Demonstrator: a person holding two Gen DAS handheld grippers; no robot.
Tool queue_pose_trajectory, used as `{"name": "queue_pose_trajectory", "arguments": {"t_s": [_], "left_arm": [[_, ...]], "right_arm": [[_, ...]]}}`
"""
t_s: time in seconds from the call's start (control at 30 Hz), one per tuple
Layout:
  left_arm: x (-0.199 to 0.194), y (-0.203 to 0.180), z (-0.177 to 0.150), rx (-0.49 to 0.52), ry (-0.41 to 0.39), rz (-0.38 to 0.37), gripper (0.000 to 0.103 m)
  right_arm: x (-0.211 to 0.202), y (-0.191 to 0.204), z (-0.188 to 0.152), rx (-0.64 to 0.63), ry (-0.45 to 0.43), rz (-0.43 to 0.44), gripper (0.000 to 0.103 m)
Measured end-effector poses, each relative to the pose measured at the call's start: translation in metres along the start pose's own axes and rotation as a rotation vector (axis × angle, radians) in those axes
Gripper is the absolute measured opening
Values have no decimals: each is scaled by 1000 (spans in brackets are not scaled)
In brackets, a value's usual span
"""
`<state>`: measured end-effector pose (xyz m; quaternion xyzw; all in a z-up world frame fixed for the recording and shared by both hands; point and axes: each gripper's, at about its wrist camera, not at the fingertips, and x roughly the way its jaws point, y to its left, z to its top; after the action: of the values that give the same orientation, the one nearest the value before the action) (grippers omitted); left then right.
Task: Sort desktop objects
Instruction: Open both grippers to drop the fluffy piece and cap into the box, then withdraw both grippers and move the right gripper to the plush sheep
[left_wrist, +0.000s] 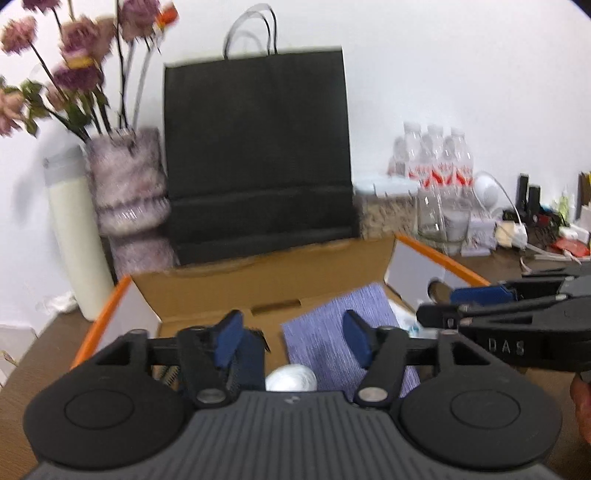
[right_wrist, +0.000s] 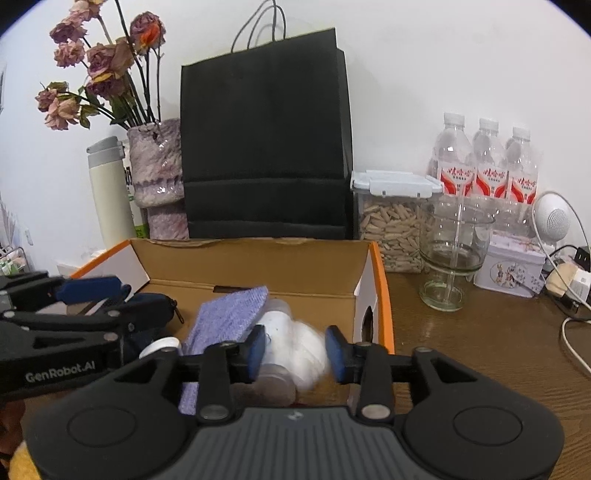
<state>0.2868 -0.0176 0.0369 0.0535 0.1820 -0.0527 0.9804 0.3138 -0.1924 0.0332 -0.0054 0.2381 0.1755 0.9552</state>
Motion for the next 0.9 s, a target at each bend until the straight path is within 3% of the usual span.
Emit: {"name": "queue_pose_trajectory", "arguments": {"t_s": [0.03,0.1,0.13,0.27,0.3,0.33,0.9], "left_arm": [[-4,0,1,-2,-23,16,78],[-11,2,3,-14,-71,50,97],[-14,3,4,-20,-88,63,101],[-23,7,6,-45,-127,76,103],[-26,7,6,-50,-129,80,103],[-28,8,5,-51,-129,85,103],[-79,26,-13,-79,-128,167,103]], "right_arm": [[-2,1,0,0,-8,2,57],[-5,3,1,-8,-27,4,62],[-6,4,1,-14,-36,-5,66],[-10,4,3,-10,-56,-29,89],[-11,4,3,-11,-56,-29,100],[-12,6,3,-18,-61,-42,103],[-59,17,-17,-49,-99,-63,103]]}}
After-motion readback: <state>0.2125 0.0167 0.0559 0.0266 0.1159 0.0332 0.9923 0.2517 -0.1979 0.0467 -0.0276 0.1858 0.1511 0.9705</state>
